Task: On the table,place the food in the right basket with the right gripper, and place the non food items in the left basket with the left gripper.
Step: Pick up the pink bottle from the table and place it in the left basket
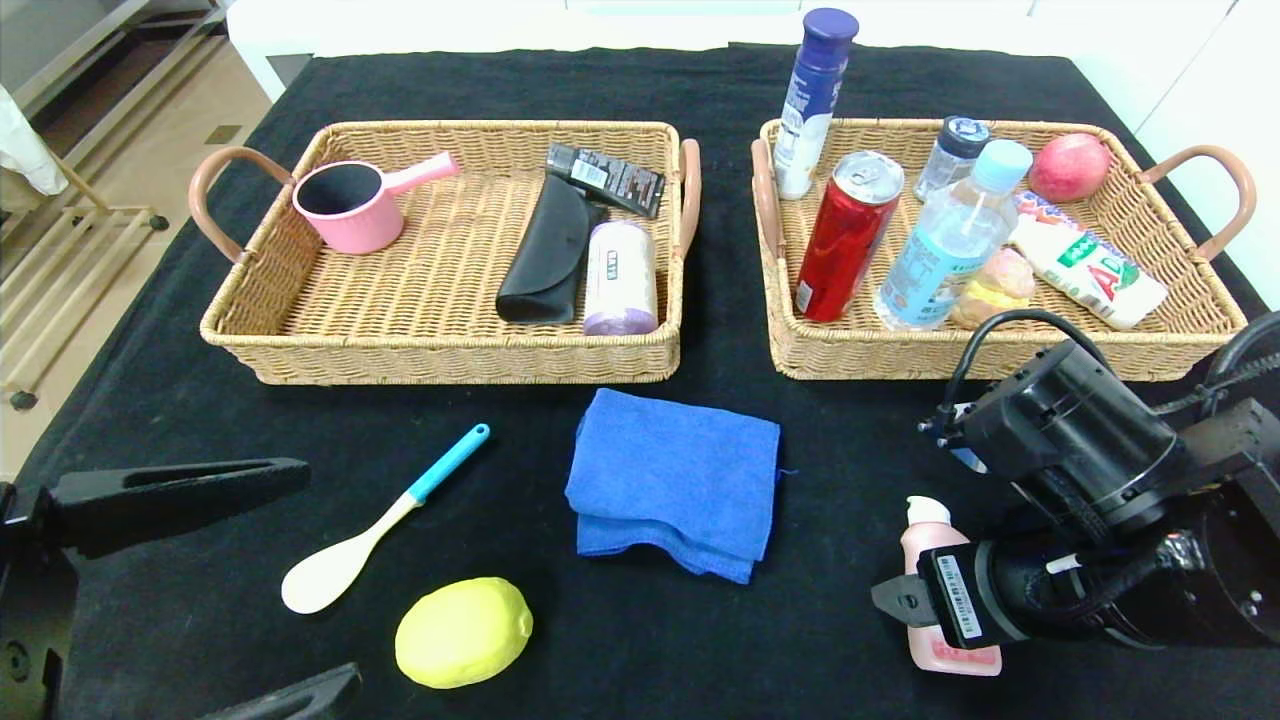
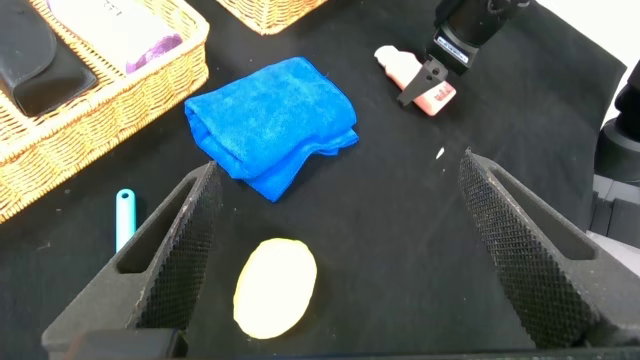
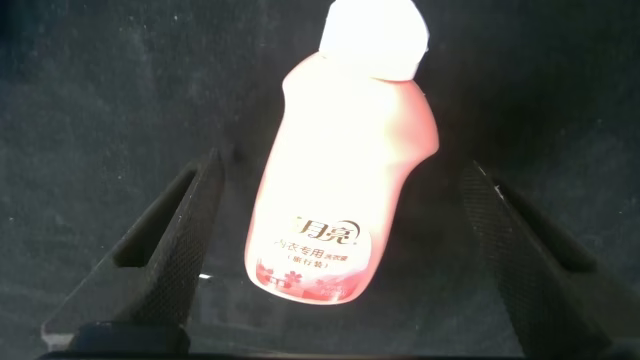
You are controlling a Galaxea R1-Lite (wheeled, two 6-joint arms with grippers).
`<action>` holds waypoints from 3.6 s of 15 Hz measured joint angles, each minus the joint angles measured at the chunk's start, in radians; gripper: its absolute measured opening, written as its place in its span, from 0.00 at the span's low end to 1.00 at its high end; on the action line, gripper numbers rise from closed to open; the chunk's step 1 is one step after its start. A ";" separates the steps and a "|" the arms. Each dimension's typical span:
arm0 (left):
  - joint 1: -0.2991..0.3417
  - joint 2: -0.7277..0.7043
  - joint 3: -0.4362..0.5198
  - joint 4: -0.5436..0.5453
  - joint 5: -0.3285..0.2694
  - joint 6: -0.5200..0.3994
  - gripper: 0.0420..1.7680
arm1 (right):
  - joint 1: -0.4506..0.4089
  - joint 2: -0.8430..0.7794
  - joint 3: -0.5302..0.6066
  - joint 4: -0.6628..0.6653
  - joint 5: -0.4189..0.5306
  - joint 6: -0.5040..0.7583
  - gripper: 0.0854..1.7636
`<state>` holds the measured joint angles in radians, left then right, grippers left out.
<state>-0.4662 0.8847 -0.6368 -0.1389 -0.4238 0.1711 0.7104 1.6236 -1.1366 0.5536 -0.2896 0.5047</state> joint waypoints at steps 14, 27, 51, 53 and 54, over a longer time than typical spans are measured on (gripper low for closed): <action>0.000 -0.003 0.002 0.000 0.000 0.007 0.97 | 0.008 0.013 0.005 0.000 -0.002 0.000 0.46; -0.001 -0.007 0.002 0.006 0.000 0.007 0.97 | 0.107 -0.100 -0.066 0.042 -0.016 -0.025 0.46; 0.004 -0.043 -0.001 0.006 0.008 0.027 0.97 | 0.236 0.312 -0.554 -0.623 -0.066 -0.343 0.46; 0.004 -0.045 -0.001 0.006 0.007 0.027 0.97 | 0.239 0.339 -0.536 -0.762 -0.064 -0.377 0.46; 0.004 -0.047 -0.001 0.005 0.008 0.027 0.97 | 0.240 0.356 -0.531 -0.820 -0.064 -0.387 0.46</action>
<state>-0.4617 0.8379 -0.6383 -0.1336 -0.4162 0.1985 0.9504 1.9791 -1.6679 -0.2664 -0.3534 0.1179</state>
